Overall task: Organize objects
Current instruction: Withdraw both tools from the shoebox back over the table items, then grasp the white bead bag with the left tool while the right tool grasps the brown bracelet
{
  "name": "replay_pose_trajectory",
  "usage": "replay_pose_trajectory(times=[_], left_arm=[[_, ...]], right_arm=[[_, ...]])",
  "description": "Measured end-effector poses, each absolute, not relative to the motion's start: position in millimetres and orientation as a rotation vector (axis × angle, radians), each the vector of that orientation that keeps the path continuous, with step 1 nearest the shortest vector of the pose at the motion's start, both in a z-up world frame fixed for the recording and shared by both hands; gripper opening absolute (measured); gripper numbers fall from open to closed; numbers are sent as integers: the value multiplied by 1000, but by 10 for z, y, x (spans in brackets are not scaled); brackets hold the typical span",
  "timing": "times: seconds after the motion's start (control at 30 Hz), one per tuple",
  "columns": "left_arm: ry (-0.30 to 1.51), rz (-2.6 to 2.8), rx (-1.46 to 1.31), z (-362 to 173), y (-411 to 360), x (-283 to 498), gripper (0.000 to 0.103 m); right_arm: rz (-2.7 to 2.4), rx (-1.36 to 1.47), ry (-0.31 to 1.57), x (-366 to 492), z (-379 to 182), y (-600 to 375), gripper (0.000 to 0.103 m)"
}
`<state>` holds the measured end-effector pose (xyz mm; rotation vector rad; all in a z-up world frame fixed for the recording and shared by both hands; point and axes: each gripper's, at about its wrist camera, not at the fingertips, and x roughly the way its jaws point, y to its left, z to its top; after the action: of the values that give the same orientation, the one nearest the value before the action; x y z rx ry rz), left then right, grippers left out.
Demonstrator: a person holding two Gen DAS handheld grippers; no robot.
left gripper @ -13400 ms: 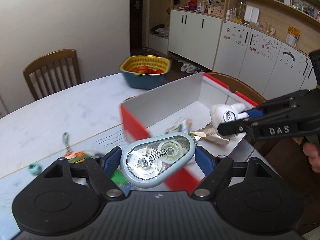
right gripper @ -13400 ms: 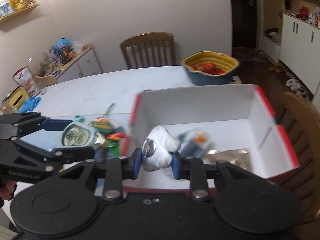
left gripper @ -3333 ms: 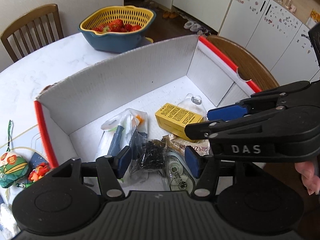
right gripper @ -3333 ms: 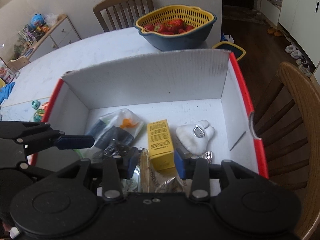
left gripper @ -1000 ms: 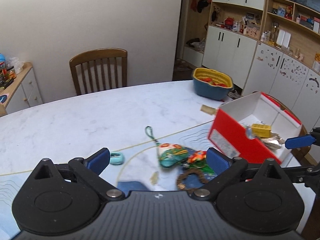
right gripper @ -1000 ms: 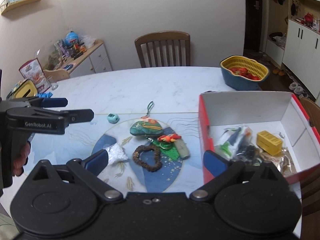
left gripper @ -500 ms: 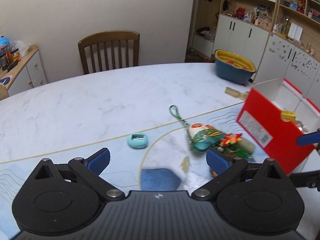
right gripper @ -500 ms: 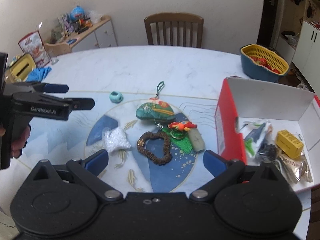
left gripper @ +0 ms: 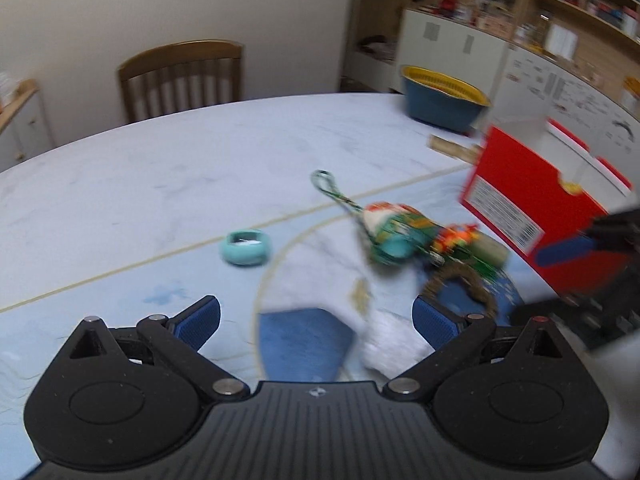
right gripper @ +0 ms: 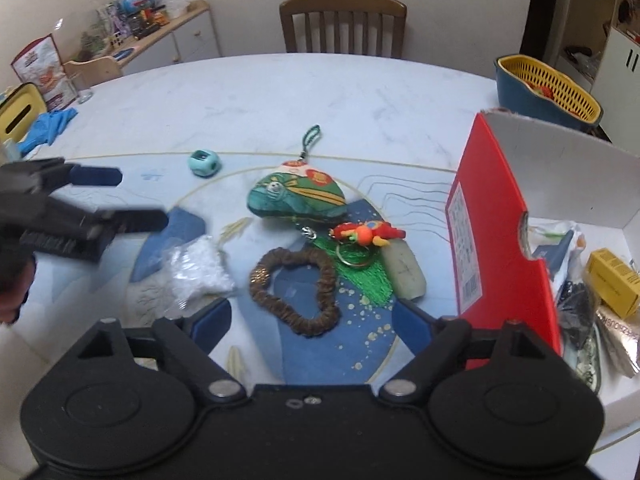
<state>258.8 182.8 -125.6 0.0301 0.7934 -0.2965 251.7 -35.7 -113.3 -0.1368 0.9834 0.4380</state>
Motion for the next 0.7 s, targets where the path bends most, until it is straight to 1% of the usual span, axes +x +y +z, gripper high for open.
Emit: replay_pose_trajectory(times=[0.13,0.37,0.4,0.5,0.57,0.6,0.67,0.7], left_arm=[[807,-348,97,-1384,1626,2556,103],[810,-432,152,-1554,1385,2520,101],[808,-436,155,-1568,1364,2519,100],[808,-439,151,-1593,1333,2524,90],[812,-438,149,-1606,1325,2534,76],[815,-437,148,-1611,1326,2541,73],[825,-431,147,-1626,1332,2552,61],[824,-425,147,-1629,1336,2551,59]], right_arm=[[433,-110,1024,2647,-1270,-335,68],[415,-107,1036,2790,-1422,-269,56],[413,-106,1042,2810,-1444,-265,52],[409,-112,1052,2854,-1490,-243,45],[412,-112,1050,2864,-1499,-228,44],[416,-116,1048,2865,-1499,-218,41],[421,-129,1041,2860,-1502,-192,36],[422,-136,1037,2855,-1504,-180,31]])
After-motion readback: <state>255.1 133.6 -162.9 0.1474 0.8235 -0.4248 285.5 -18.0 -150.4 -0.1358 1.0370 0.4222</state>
